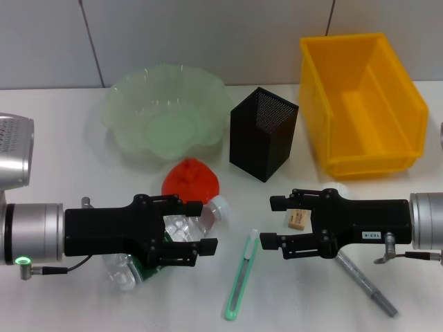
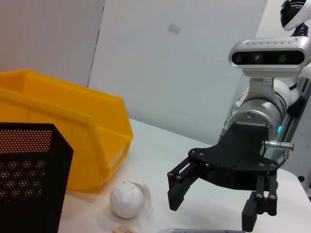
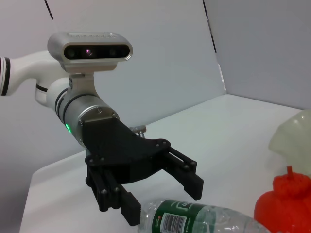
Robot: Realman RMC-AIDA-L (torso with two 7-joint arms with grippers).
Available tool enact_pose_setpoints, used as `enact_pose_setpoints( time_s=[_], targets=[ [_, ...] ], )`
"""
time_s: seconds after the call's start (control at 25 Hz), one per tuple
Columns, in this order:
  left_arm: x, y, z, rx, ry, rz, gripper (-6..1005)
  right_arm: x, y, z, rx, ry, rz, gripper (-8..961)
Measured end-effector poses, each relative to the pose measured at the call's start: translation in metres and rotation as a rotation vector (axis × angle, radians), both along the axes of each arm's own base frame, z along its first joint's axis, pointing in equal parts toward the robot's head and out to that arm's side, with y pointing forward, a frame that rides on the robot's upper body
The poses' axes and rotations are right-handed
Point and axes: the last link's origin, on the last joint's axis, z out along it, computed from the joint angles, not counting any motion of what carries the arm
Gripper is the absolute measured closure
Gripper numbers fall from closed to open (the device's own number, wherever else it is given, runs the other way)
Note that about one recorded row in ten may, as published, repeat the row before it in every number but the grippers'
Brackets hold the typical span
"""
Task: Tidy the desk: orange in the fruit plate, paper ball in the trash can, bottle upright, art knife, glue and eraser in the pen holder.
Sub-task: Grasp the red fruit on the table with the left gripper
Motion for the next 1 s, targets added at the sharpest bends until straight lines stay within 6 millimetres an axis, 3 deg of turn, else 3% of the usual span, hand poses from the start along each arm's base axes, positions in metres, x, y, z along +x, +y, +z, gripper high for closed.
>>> enact_pose_setpoints(
  time_s=[0.48, 0.64, 1.0],
  targets=[
    [-0.002, 0.001, 0.003, 0.022, -0.013, 0.011, 216, 0.003, -0.002, 0.000, -0.002, 0.000, -0.010, 131],
    [-0.001, 0.025, 0.008, 0.186, -0.041, 0.102, 216, 0.004, -0.003, 0.000, 0.000, 0.002, -0.015, 130],
    [-0.010, 0.045, -0.003, 0.296, 0.072, 0.176, 217, 0.005, -0.003, 0.000, 0.001, 0.003, -0.019, 130]
  ],
)
